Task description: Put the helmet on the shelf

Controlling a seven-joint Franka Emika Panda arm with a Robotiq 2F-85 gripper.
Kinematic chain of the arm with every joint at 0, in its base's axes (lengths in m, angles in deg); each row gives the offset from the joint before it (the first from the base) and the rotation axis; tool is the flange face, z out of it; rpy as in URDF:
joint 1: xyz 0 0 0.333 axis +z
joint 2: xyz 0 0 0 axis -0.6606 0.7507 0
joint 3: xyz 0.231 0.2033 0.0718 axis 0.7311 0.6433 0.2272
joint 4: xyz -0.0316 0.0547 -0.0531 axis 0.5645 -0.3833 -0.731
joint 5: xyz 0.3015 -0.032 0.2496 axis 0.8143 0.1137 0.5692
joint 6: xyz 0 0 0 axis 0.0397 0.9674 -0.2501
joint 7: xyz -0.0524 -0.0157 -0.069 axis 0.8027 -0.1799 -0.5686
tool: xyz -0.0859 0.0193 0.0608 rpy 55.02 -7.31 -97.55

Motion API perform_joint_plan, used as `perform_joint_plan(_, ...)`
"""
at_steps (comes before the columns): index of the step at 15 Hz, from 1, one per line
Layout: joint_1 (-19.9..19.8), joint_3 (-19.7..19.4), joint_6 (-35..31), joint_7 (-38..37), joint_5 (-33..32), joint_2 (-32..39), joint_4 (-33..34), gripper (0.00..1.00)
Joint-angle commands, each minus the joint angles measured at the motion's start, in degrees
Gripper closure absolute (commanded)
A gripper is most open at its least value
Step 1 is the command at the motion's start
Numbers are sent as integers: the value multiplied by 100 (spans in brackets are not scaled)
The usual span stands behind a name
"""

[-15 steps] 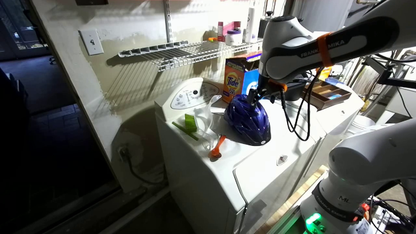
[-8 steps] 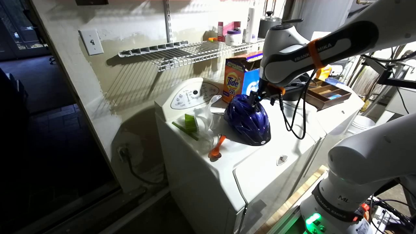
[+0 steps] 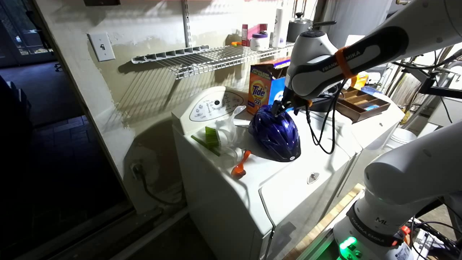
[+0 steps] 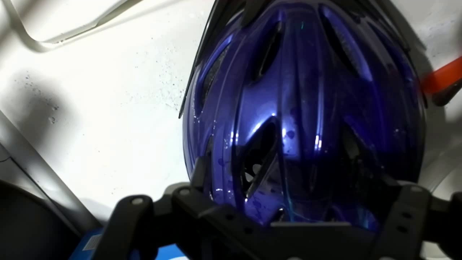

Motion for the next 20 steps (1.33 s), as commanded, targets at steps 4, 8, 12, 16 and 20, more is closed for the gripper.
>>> perform_joint_plan(4, 117, -108, -263, 654, -168, 217, 62, 0)
perform_joint_plan(8, 175, -96, -248, 987, -226, 259, 63, 0)
perform_joint_plan(12, 138, -48, -226, 1050, -446, 317, 75, 0)
perform_joint_plan(16, 100, -60, -294, 1005, -632, 308, 81, 0)
perform_joint_plan(20, 118, -86, -349, 1037, -676, 309, 75, 0)
